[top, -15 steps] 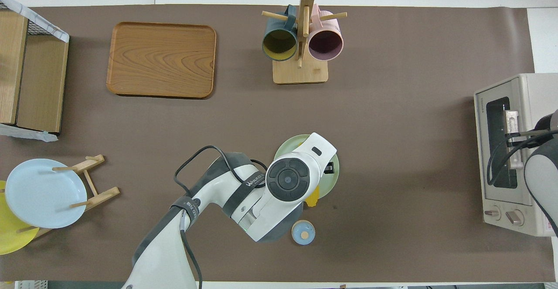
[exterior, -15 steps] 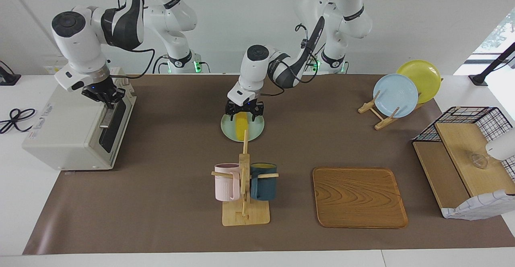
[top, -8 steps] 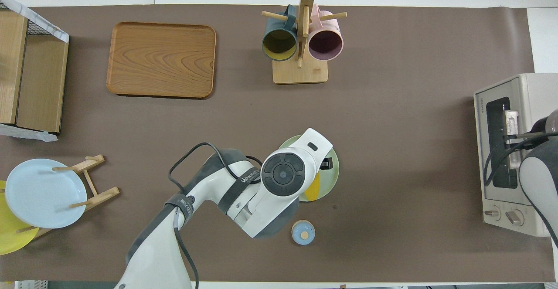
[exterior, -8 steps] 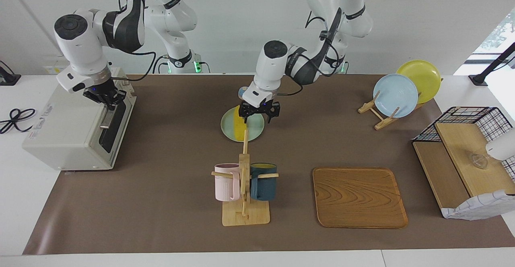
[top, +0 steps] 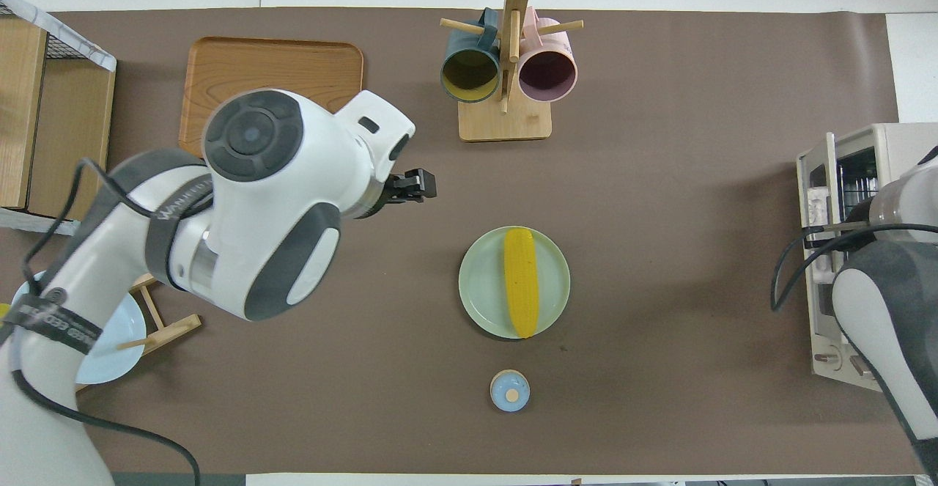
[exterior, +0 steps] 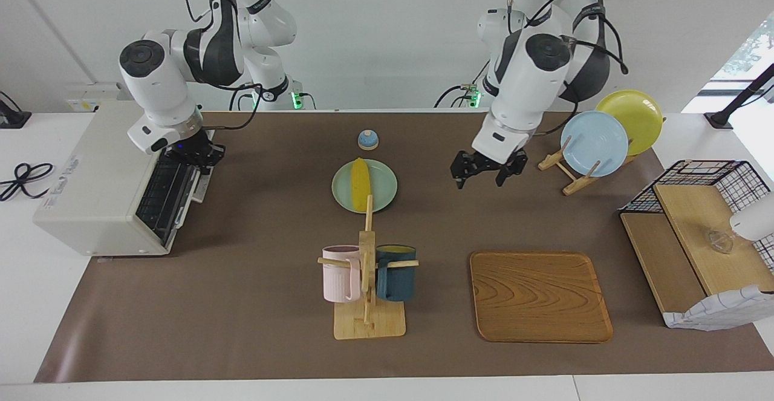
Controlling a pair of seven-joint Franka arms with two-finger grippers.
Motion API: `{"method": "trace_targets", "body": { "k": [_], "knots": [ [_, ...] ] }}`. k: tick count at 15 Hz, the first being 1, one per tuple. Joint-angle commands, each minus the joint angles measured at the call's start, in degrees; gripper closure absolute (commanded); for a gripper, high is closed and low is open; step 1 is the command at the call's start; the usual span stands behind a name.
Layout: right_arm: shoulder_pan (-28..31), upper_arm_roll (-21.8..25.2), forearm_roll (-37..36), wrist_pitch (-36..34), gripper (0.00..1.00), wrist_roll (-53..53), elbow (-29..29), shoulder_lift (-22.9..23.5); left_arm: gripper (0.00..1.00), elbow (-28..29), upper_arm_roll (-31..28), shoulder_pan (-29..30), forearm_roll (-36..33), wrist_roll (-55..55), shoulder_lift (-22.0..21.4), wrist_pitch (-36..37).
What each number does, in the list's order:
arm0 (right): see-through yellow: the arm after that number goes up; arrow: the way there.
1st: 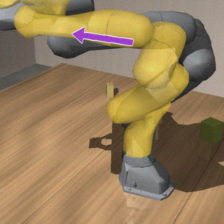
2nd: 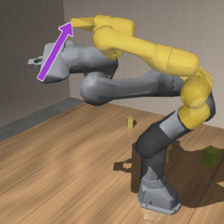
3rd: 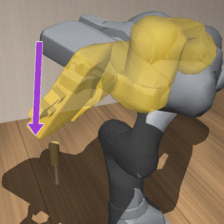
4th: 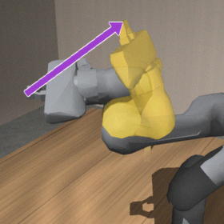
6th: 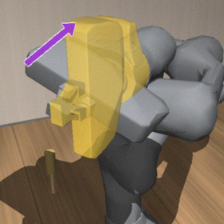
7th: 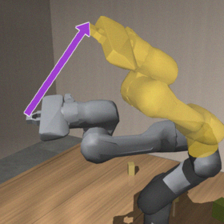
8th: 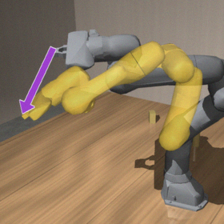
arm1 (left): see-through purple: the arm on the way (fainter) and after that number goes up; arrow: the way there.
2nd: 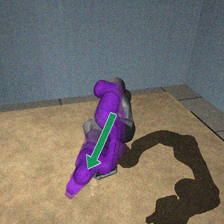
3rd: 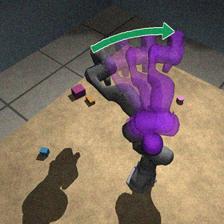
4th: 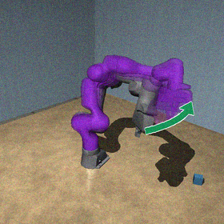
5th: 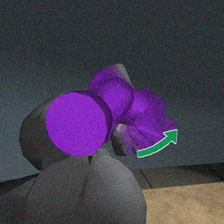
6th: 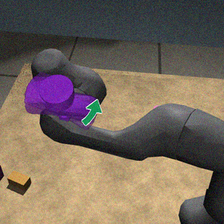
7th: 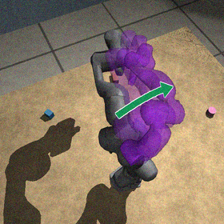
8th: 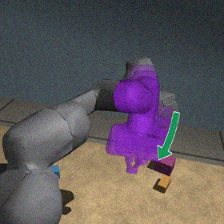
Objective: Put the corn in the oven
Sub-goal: 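Withdraw the left gripper to rest while the right gripper pulls the door down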
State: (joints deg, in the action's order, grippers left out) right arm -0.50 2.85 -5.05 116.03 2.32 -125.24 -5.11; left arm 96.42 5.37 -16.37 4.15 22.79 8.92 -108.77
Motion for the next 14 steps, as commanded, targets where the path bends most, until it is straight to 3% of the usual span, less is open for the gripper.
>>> {"method": "trace_targets", "body": {
  "k": [1, 3, 9, 14],
  "knots": [
    [0.9, 0.7, -1.9, 12.1, 1.0, -0.4, -3.2, 6.0, 0.0, -0.2, 0.5, 4.8, 0.7, -5.7, -3.1, 4.6],
    [0.0, 0.6, -1.0, 17.4, 1.0, -1.1, -5.9, 6.6, 0.0, -0.2, 0.4, 6.5, 0.1, -7.7, -4.9, 6.9],
    [-2.2, 0.7, 0.0, 20.5, 1.0, -3.1, -7.8, 8.2, 0.0, -0.1, 0.5, 11.9, -1.3, -9.3, -8.5, 12.4],
    [-5.1, 0.6, 4.2, 22.1, 1.0, -4.8, -8.5, 9.5, 0.0, -0.8, 0.5, 12.2, -1.3, -10.5, -9.4, 15.3]
  ]
}}
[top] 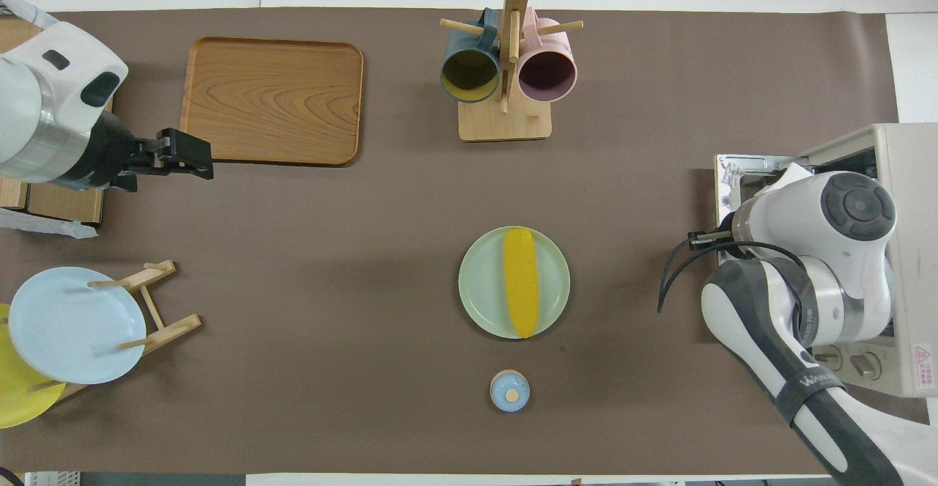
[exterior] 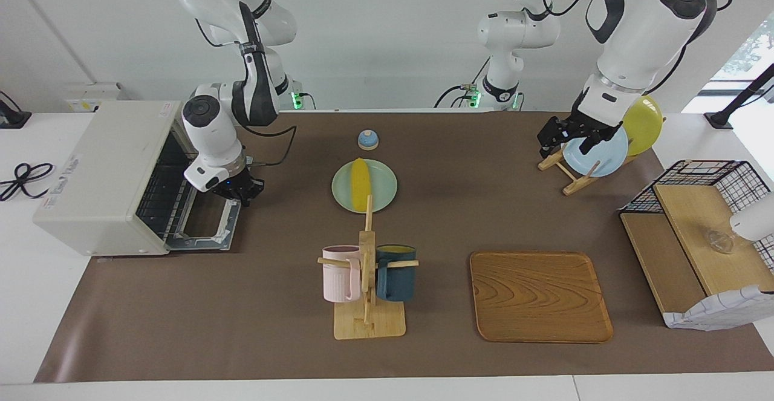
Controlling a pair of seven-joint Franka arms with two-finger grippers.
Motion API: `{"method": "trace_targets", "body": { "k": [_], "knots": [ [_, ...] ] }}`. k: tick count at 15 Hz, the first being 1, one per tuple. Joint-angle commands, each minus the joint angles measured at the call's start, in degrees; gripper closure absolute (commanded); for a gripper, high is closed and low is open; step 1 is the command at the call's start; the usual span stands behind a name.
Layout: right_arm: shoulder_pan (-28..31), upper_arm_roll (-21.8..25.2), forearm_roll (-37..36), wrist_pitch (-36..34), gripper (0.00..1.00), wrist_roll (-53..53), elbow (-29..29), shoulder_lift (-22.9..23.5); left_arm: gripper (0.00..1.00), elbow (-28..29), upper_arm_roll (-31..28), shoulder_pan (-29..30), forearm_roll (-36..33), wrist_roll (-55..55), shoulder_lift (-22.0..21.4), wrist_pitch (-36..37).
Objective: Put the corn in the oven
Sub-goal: 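Withdraw the left gripper to rest while the right gripper pulls the door down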
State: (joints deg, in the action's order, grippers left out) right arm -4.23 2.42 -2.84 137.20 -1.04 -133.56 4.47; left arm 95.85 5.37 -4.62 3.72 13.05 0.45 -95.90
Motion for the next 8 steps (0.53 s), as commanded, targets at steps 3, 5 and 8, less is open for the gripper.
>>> {"method": "trace_targets", "body": {
  "k": [3, 5, 8],
  "knots": [
    [-6.5, 1.0, 3.1, 1.0, 1.0, -7.3, 1.0, 0.3, 0.0, -3.1, 0.6, -0.3, -0.8, -0.7, -1.0, 7.4],
    [-10.5, 1.0, 3.2, -0.3, 1.0, -10.7, 4.9, 1.4, 0.0, -5.4, 0.7, -1.0, -0.8, -0.7, -0.9, 11.2],
    [-17.5, 1.0, 3.4, -8.7, 1.0, -19.7, 14.3, 3.5, 0.0, -7.1, 0.6, -2.1, -1.6, -0.7, -1.0, 14.5]
  ]
}}
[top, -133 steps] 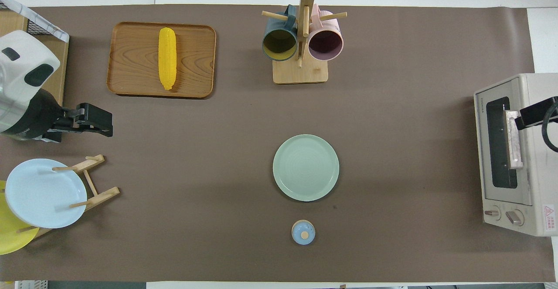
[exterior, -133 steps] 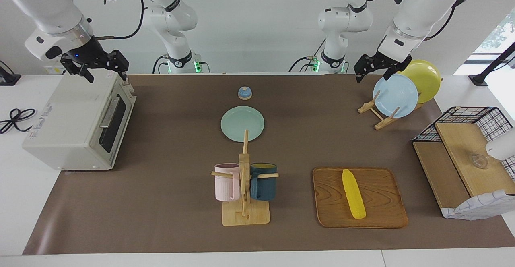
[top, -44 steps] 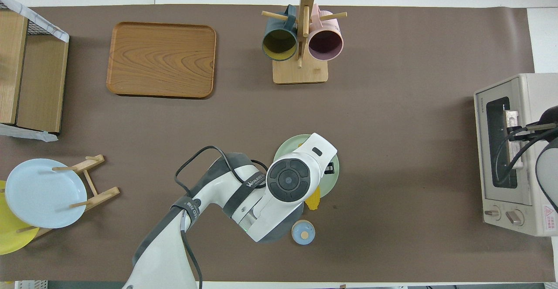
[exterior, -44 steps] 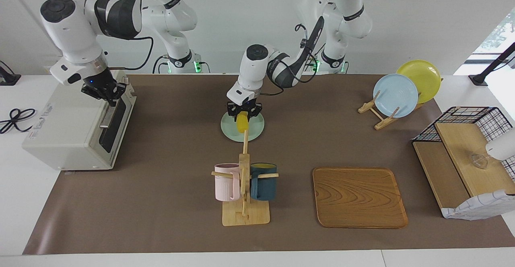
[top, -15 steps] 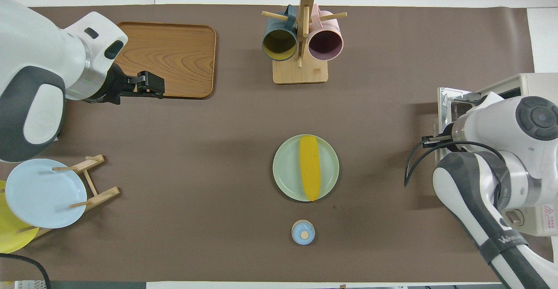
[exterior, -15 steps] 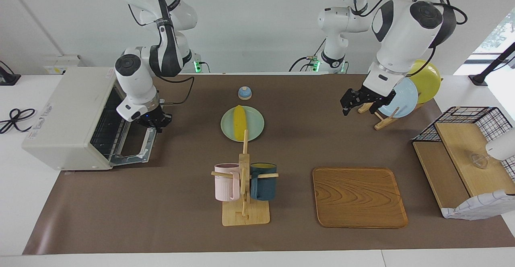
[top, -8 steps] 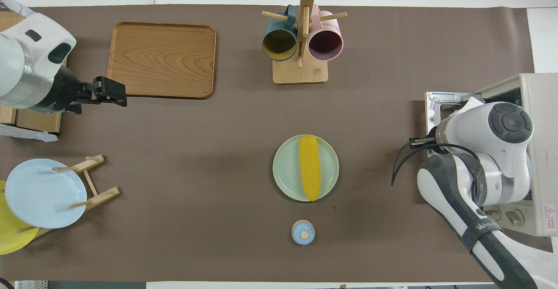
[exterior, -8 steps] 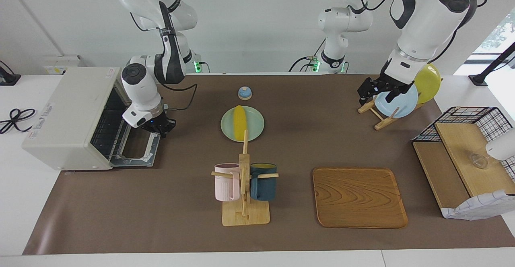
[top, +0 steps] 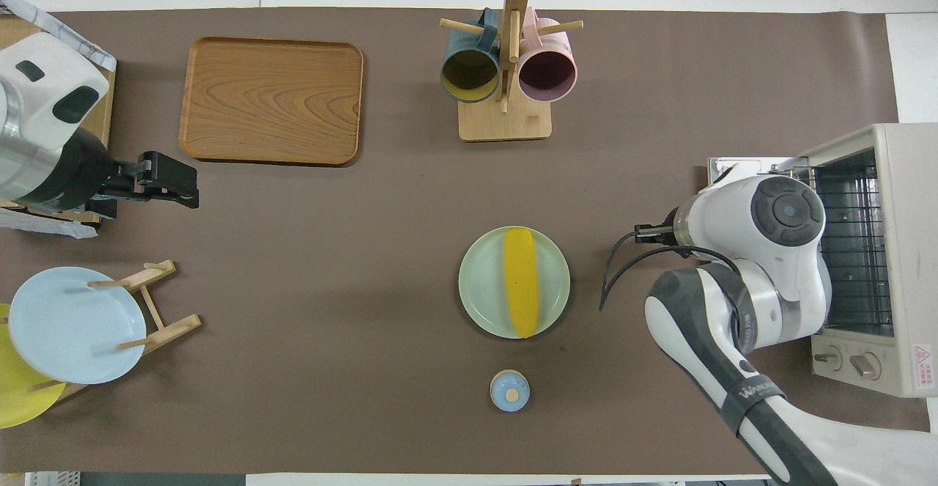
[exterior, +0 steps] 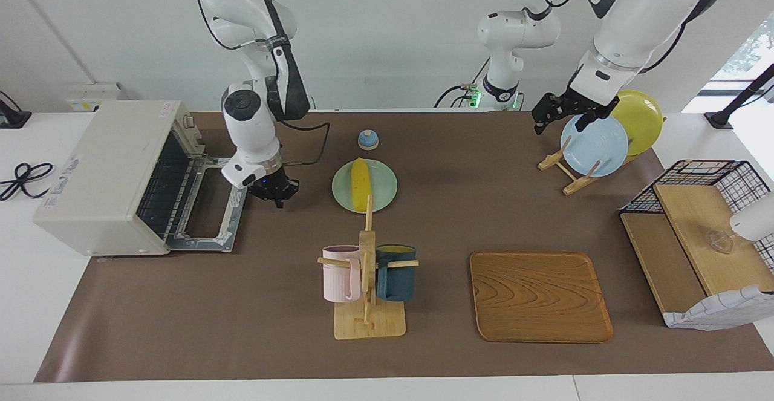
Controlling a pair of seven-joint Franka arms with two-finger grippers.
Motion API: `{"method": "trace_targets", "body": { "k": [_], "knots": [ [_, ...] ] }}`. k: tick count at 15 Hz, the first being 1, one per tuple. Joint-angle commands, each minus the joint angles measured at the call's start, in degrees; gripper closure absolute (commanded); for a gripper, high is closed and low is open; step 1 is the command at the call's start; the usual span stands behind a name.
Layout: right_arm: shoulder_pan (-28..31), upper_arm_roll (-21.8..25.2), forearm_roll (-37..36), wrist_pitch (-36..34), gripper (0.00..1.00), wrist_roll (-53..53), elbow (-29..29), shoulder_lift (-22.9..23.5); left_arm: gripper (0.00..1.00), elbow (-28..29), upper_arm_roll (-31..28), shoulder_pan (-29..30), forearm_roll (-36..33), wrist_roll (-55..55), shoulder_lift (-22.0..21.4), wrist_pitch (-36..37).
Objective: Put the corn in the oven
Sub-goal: 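Withdraw the left gripper to rest while the right gripper pulls the door down, then grasp the pale green plate rim with the right gripper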
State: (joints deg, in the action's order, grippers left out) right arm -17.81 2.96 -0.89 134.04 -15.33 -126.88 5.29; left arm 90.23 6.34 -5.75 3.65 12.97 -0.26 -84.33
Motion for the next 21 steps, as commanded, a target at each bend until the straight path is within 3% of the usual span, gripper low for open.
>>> {"method": "trace_targets", "body": {
  "k": [1, 3, 4, 7, 11, 21],
  "knots": [
    [-5.1, 0.5, 1.3, -8.3, 0.99, -8.8, 11.0, 3.9, 0.0, -1.6, -0.4, -0.9, -1.7, -0.6, -0.4, 4.1],
    [-9.6, 0.5, 1.5, -12.8, 0.71, -13.4, 16.6, 4.9, 0.0, -0.9, -0.5, -1.8, -2.8, -0.6, -0.6, 3.6],
    [-12.1, 0.5, 1.5, -15.0, 0.63, -16.8, 19.7, 6.3, 0.0, -0.6, -0.5, -1.7, -2.9, -0.8, -1.0, 3.6],
    [-20.1, 0.5, 1.1, -18.1, 0.51, -29.6, 30.3, 14.9, 0.0, 0.6, -0.4, -1.7, -2.9, -0.7, -2.3, 3.7],
    [-25.3, 0.4, 0.6, -7.9, 0.52, -35.6, 28.2, 20.9, 0.0, 1.5, -0.4, -1.6, -2.5, -0.5, -2.6, 2.3],
    [-25.6, 0.4, 0.6, -9.8, 0.52, -36.3, 25.4, 19.8, 0.0, 1.8, -0.4, -1.5, -2.2, -0.3, -2.5, -0.7]
  ]
}}
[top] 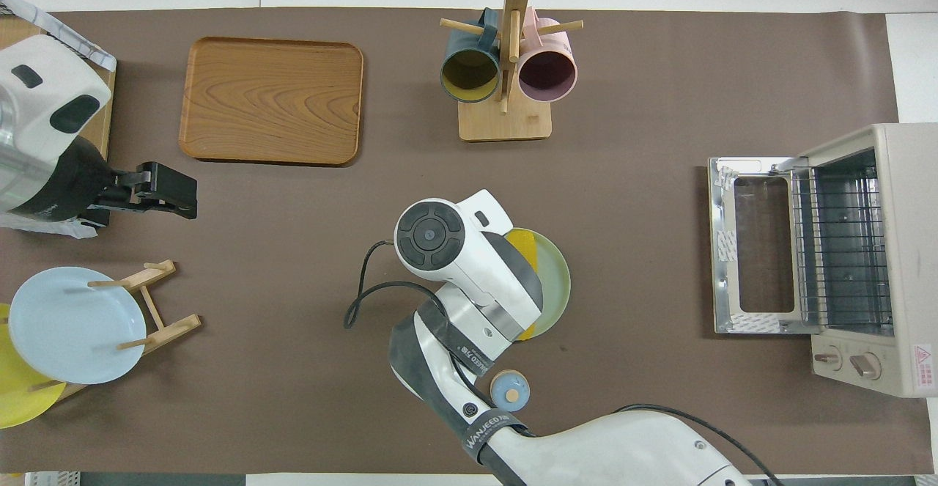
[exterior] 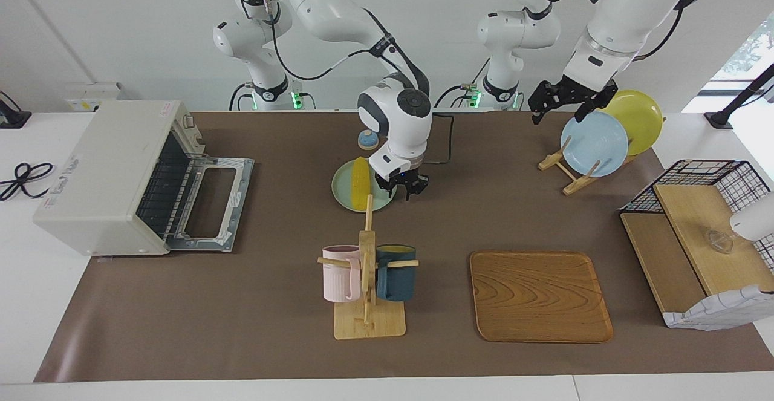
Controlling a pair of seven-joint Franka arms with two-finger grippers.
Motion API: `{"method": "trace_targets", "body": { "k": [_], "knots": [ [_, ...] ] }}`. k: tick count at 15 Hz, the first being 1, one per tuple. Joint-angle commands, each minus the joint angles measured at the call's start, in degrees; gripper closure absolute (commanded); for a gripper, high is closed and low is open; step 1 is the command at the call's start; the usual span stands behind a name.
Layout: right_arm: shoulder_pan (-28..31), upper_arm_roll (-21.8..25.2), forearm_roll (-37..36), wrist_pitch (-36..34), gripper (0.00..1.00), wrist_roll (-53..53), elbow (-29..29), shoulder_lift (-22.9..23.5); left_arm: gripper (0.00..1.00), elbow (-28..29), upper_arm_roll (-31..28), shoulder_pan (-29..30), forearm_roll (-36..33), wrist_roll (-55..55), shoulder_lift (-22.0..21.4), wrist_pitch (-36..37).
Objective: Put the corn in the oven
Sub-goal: 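Grasp the pale green plate rim with the right gripper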
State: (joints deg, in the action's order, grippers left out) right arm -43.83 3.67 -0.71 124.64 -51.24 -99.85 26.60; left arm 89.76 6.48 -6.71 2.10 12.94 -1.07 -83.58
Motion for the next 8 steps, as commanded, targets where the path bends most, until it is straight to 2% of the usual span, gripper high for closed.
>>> {"method": "trace_targets", "body": {
  "k": [1, 3, 5, 8],
  "knots": [
    [0.4, -0.3, 0.5, -0.4, 0.52, -1.1, -1.8, -1.6, 0.0, 2.3, -0.5, -0.3, -0.7, -0.4, -1.7, -1.5],
    [0.4, -0.4, 1.1, -0.7, 0.59, -1.4, -2.4, -1.9, 0.0, 2.3, -0.5, -0.2, -0.8, -0.4, -1.7, -1.6],
    [0.4, -0.7, 1.2, -1.1, 0.77, -1.5, -3.0, -2.2, 0.0, 2.2, -0.5, -0.1, -0.8, -0.5, -1.7, -1.8],
    [0.5, -0.7, 1.6, -1.0, 0.8, -1.4, -4.1, -2.6, 0.0, 2.2, -0.4, -0.5, -0.8, -0.3, -1.7, -1.4]
  ]
}}
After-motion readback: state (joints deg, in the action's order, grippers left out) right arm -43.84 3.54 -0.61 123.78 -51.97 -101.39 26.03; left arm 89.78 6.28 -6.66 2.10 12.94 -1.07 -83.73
